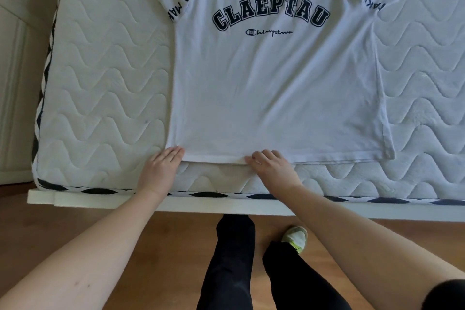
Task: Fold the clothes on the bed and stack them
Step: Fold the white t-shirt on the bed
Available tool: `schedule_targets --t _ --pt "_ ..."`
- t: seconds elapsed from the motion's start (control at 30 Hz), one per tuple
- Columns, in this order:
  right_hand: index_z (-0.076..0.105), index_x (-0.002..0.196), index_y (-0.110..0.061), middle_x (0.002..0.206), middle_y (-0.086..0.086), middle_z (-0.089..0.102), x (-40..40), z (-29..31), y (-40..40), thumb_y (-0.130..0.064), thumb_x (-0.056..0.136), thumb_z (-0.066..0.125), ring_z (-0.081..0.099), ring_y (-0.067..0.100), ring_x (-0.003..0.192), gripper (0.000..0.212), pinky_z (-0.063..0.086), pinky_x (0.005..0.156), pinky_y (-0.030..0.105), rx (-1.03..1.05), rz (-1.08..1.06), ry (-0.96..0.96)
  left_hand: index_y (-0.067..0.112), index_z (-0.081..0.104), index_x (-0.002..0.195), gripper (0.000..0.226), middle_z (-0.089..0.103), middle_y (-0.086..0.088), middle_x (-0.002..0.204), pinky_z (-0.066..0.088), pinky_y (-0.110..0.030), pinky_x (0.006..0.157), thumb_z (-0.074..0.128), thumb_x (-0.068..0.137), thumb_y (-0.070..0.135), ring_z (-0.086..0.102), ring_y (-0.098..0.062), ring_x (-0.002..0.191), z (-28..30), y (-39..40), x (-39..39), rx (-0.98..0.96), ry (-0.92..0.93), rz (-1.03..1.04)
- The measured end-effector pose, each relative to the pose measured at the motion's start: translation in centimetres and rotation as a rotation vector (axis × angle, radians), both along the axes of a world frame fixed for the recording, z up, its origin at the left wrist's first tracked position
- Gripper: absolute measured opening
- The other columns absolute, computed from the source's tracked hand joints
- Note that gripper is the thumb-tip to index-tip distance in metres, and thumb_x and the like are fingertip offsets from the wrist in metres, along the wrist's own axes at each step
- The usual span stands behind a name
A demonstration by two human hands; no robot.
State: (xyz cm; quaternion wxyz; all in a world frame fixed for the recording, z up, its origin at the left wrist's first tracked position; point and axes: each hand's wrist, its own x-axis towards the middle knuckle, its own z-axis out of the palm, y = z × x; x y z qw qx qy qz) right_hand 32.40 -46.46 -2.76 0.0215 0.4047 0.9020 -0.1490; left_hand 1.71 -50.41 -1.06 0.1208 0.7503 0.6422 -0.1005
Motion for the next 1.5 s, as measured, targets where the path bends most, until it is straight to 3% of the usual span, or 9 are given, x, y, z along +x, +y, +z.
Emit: schedule_targets --t 0.17,0.43,0.57,0.67,0.77,1.13,1.27,1.4,1.5 --pt "0.064 0.122 -0.012 0.118 0.005 0.063 6.7 -0.4 -0.7 0.002 0.061 0.072 0.062 0.028 0.102 0.063 0.051 0.087 0.039 0.038 -0.171 -0.073 0.009 0.062 0.124 0.044 0.062 -0.010 0.124 0.039 -0.050 0.094 0.042 0.087 0.023 0.058 -0.032 0.113 0.2 -0.2 3.6 -0.007 0.140 -0.012" --pt "0.058 0.132 -0.014 0.133 0.007 0.055 17.0 -0.4 -1.7 0.001 0.071 0.065 0.049 0.028 0.124 0.062 0.034 0.105 0.040 -0.012 -0.496 -0.129 0.011 0.071 0.114 0.038 0.067 -0.010 0.119 0.052 -0.042 0.087 0.065 0.078 0.023 0.065 -0.029 0.106 -0.6 3.0 19.7 0.061 -0.084 -0.291" --pt "0.037 0.147 -0.021 0.151 0.006 0.036 21.3 -0.8 -1.4 -0.007 0.089 0.050 0.032 0.028 0.137 0.061 0.025 0.113 0.043 -0.126 -0.934 -0.061 0.015 0.069 0.120 0.046 0.064 -0.008 0.127 0.051 -0.038 0.088 0.076 0.075 0.025 0.062 -0.026 0.116 -1.0 4.7 27.9 -0.024 -0.124 -0.400" --pt "0.034 0.145 -0.020 0.146 0.008 0.035 24.0 -1.4 -0.6 -0.009 0.090 0.046 0.038 0.031 0.129 0.057 0.032 0.101 0.039 -0.267 -1.256 0.102 0.019 0.042 0.145 0.055 0.038 -0.007 0.151 0.035 -0.040 0.102 0.056 0.092 0.024 0.038 -0.027 0.137 -2.0 5.8 32.6 -0.130 -0.109 -0.442" --pt "0.040 0.142 -0.014 0.139 0.012 0.039 25.3 -2.0 0.1 -0.009 0.093 0.046 0.039 0.031 0.125 0.050 0.033 0.101 0.037 -0.304 -1.289 0.197 0.018 0.028 0.145 0.057 0.034 -0.007 0.146 0.037 -0.040 0.095 0.049 0.092 0.019 0.035 -0.030 0.131 -2.4 6.6 35.1 -0.109 0.049 -0.499" --pt "0.053 0.089 -0.020 0.083 -0.008 0.053 26.4 -1.9 2.4 -0.010 0.091 0.043 0.046 0.006 0.071 0.014 0.031 0.054 0.026 -0.382 -1.497 0.438 0.017 0.053 0.121 0.037 0.062 0.001 0.105 0.039 -0.029 0.057 0.055 0.084 0.012 0.062 -0.020 0.090 -0.4 7.8 35.9 -0.128 0.332 -0.462" --pt "0.053 0.090 -0.021 0.080 -0.010 0.052 27.3 -1.7 0.7 -0.010 0.093 0.046 0.047 0.009 0.070 0.013 0.028 0.052 0.023 -0.383 -1.534 0.399 0.004 0.039 0.126 0.042 0.063 -0.008 0.109 0.035 -0.032 0.060 0.048 0.086 -0.004 0.066 -0.028 0.091 -1.3 7.0 36.3 -0.159 0.322 -0.664" --pt "0.053 0.092 -0.024 0.082 -0.010 0.056 27.5 -0.9 -1.0 -0.006 0.089 0.046 0.053 0.012 0.074 0.020 0.031 0.052 0.023 -0.470 -1.514 0.416 0.014 0.062 0.103 0.050 0.067 0.004 0.077 0.036 -0.023 0.049 0.080 0.057 0.013 0.066 -0.016 0.062 0.6 5.6 36.9 -0.193 0.348 -0.730" --pt "0.054 0.100 -0.027 0.087 -0.007 0.062 26.8 -0.2 -1.1 -0.022 0.085 0.050 0.057 0.012 0.074 0.017 0.038 0.052 0.026 -0.618 -1.474 0.556 0.008 0.049 0.119 0.052 0.067 -0.004 0.096 0.035 -0.029 0.057 0.067 0.071 0.001 0.067 -0.024 0.081 0.0 5.0 36.9 -0.257 0.316 -0.685"
